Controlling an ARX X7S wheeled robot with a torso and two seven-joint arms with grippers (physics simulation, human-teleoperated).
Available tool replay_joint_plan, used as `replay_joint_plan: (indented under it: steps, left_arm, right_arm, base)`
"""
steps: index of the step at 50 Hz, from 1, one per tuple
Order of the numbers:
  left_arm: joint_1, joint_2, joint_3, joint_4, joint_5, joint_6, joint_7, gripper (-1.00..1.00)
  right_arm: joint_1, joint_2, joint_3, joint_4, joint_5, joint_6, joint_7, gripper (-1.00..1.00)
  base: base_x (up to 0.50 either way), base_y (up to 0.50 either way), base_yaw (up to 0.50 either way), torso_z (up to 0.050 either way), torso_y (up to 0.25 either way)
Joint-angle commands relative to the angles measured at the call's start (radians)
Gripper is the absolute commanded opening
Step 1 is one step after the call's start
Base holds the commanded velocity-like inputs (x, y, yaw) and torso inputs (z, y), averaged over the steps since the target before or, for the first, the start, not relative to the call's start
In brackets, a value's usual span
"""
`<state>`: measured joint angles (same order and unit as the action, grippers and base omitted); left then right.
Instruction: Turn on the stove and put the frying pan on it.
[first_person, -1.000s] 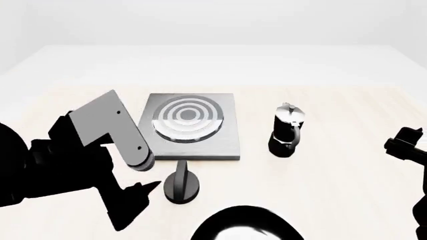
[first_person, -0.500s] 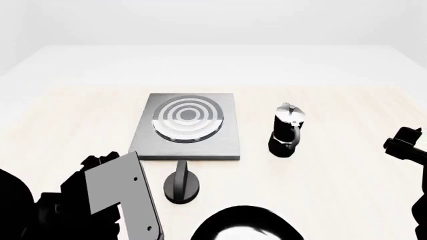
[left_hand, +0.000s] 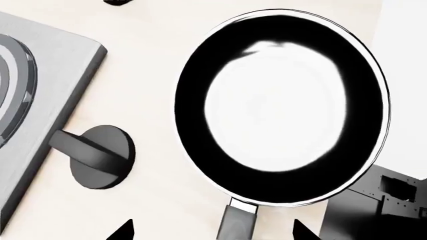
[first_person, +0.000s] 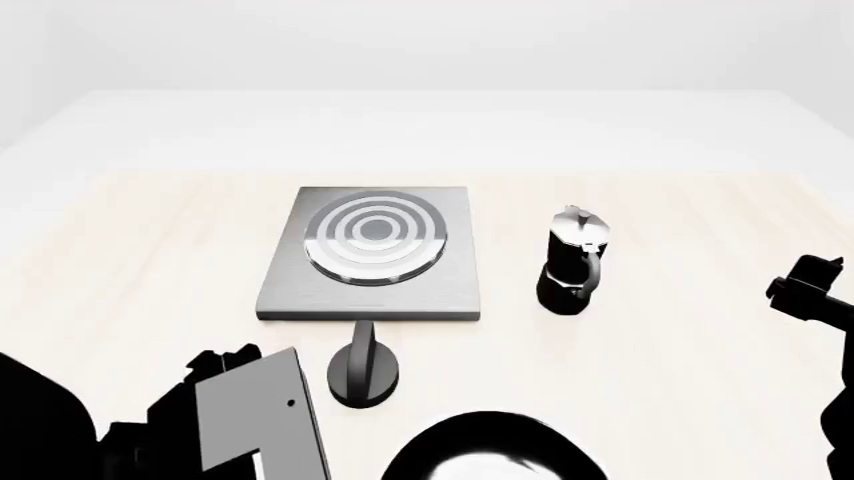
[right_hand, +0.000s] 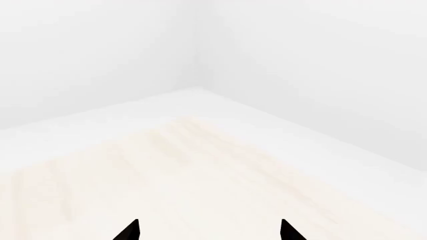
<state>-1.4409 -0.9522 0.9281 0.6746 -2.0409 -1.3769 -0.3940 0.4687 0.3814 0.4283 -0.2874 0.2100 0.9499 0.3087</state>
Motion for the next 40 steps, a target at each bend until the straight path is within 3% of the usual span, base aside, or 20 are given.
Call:
replay_joint_plan:
  steps: [1,21,40]
  left_arm:
    - [0.021,0.002,0.007,0.011,0.008,0.012,0.011,1.00]
    - [0.120,-0.008,0.017,0.042,0.048,0.034,0.070,1.00]
    - [0.134,-0.030,0.088,0.013,0.014,0.024,0.020,1.00]
  right_arm:
    - [0.000,0.002,-0.004,0.001,-0.004,0.000,0.008,1.00]
    - [-0.004,0.001,-0.011,0.010,-0.003,-0.007,0.010,1.00]
    - [-0.009,0.002,-0.014,0.009,-0.002,-0.008,0.014,1.00]
  base:
    - [0.00,0.00,0.00,0.000,0.000]
    - [0.00,0.00,0.00,0.000,0.000]
    - [0.00,0.00,0.00,0.000,0.000]
